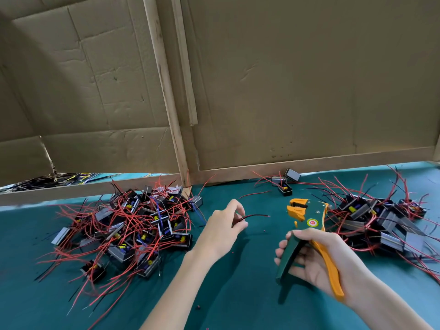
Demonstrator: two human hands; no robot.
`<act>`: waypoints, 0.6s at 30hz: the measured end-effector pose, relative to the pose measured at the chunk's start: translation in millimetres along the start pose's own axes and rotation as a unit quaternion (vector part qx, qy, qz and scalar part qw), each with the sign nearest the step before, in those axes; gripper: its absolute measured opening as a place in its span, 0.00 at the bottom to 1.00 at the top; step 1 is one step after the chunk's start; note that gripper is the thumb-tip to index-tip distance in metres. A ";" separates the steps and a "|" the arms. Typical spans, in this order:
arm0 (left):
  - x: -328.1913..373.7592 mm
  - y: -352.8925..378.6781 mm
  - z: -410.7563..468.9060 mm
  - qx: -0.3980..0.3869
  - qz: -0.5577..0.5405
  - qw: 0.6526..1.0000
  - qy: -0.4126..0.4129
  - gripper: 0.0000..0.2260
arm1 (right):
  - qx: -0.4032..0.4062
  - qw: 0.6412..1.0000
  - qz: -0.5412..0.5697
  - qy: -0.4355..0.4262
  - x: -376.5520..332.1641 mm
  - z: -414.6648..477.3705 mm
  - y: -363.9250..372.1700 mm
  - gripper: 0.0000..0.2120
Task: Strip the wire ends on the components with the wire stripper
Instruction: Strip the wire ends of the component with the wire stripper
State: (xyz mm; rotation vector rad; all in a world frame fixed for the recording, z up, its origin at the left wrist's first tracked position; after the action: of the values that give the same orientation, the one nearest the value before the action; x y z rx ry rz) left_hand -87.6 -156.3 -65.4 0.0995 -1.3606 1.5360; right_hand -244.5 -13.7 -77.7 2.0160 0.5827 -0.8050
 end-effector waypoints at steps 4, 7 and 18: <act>-0.6 2.3 -1.1 0.033 -0.016 0.999 -0.012 0.11 | -0.004 1.000 -0.004 0.004 0.4 -1.6 1.0 0.08; -1.3 1.8 0.0 0.048 -0.034 0.998 -0.023 0.13 | -0.006 1.000 -0.006 0.005 0.4 -2.4 2.0 0.08; 6.4 -9.9 5.9 0.060 -0.250 0.965 -0.059 0.10 | -0.029 0.999 -0.036 0.010 3.9 -3.3 4.3 0.07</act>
State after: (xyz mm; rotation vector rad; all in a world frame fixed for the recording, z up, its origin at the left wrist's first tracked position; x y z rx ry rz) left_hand -86.7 -158.7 -52.5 0.5758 -1.2141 1.1942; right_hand -238.0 -12.7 -76.9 1.9610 0.6875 -0.8019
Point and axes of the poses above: each hand's wrist, its own z-axis towards the middle knuckle, its own y-axis out of the palm, x = y × z, the point moved 1 cm from there along z, towards the middle knuckle, and after that the axes turned 10 degrees about x, right-handed, at the moved point
